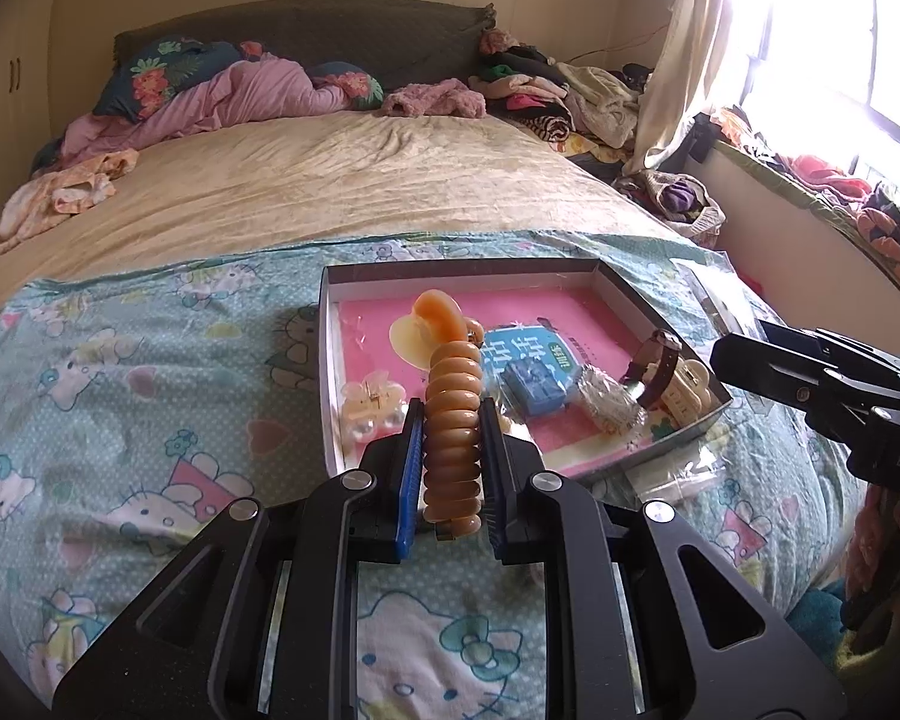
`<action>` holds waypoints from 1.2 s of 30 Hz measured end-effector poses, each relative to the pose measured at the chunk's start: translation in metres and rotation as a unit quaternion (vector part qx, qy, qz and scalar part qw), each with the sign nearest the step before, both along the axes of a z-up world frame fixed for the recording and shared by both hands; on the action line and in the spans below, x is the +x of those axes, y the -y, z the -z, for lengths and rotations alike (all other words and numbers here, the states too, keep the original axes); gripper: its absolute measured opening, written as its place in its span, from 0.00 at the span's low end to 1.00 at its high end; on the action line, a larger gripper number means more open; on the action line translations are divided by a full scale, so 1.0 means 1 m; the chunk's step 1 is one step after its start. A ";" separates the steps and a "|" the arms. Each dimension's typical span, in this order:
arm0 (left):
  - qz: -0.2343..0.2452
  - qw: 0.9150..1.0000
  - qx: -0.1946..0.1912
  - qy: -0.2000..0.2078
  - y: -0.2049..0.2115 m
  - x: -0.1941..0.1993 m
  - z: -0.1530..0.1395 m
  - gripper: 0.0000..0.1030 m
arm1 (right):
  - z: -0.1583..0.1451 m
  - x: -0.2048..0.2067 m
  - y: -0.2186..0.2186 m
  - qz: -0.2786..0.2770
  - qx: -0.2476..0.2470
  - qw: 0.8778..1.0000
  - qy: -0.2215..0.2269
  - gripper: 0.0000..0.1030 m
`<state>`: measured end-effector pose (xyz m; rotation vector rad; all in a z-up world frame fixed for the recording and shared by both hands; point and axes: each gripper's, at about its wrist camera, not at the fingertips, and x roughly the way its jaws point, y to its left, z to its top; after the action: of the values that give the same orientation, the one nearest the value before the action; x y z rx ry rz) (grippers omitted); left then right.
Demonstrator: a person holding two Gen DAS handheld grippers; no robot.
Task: Organize jewelry
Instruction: 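Lower the earring card into the pink box with the right tool while the left places the spiral tie there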
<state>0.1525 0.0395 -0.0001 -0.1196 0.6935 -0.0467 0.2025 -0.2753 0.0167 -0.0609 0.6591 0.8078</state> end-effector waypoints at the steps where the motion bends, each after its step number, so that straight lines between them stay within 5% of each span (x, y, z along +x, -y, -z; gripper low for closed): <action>1: 0.000 1.000 0.000 0.000 0.000 0.003 0.001 0.10 | -0.001 0.004 -0.002 0.001 0.001 1.000 -0.001 0.42; 36: 0.004 0.998 0.008 -0.055 0.010 0.054 0.051 0.10 | 0.070 0.069 -0.023 0.039 -0.041 0.997 -0.060 0.44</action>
<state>0.2063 0.0294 -0.0515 -0.1043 0.8035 -0.0432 0.2715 -0.2523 -0.0531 -0.0611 0.8040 0.7131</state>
